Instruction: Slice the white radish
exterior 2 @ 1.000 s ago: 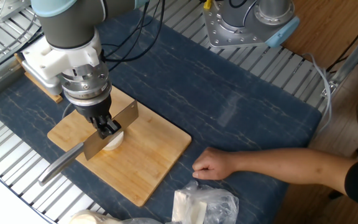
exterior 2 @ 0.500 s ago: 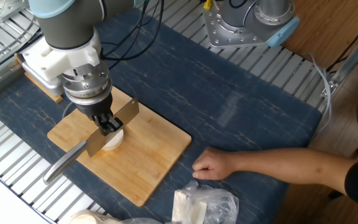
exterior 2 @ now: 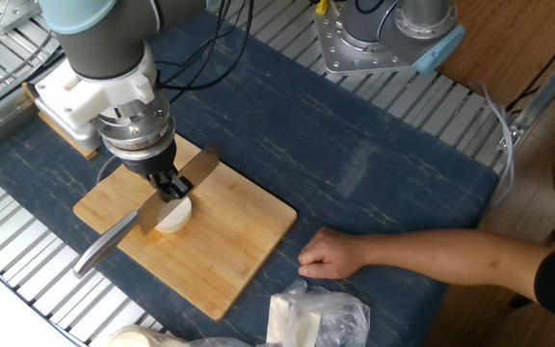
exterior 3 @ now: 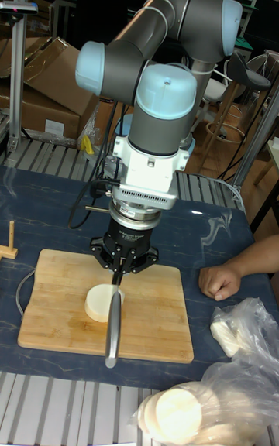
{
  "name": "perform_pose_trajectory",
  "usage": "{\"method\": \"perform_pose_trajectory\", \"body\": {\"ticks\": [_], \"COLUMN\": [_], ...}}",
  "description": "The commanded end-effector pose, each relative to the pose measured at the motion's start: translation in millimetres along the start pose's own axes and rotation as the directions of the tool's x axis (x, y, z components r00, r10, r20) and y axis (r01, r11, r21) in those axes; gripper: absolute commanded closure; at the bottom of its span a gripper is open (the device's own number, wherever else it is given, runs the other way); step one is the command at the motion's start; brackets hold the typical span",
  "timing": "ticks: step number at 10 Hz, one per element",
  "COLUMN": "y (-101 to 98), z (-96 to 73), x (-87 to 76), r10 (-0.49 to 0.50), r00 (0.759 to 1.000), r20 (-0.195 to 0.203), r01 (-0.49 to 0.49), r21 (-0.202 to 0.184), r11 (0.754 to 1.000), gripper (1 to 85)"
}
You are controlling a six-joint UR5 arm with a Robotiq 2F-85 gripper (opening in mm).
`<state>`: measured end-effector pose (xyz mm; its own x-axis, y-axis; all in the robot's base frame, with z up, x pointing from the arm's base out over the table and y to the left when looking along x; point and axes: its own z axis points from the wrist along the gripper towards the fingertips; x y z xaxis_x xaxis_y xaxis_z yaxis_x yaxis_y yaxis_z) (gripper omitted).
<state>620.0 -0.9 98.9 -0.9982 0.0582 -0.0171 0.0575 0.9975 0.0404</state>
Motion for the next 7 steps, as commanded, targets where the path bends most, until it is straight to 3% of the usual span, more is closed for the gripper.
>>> {"method": "perform_pose_trajectory", "body": {"ticks": [1, 7], "y": [8.0, 7.1], "z": [-2.4, 7.2], "x": [-2.1, -12.3], "r10": [0.039, 0.040], "r00": [0.999, 0.999], "r20": [-0.001, 0.016], "r01": [-0.039, -0.040], "r21": [-0.021, -0.018], "r11": [0.999, 0.999], "gripper": [84.7, 84.7]}}
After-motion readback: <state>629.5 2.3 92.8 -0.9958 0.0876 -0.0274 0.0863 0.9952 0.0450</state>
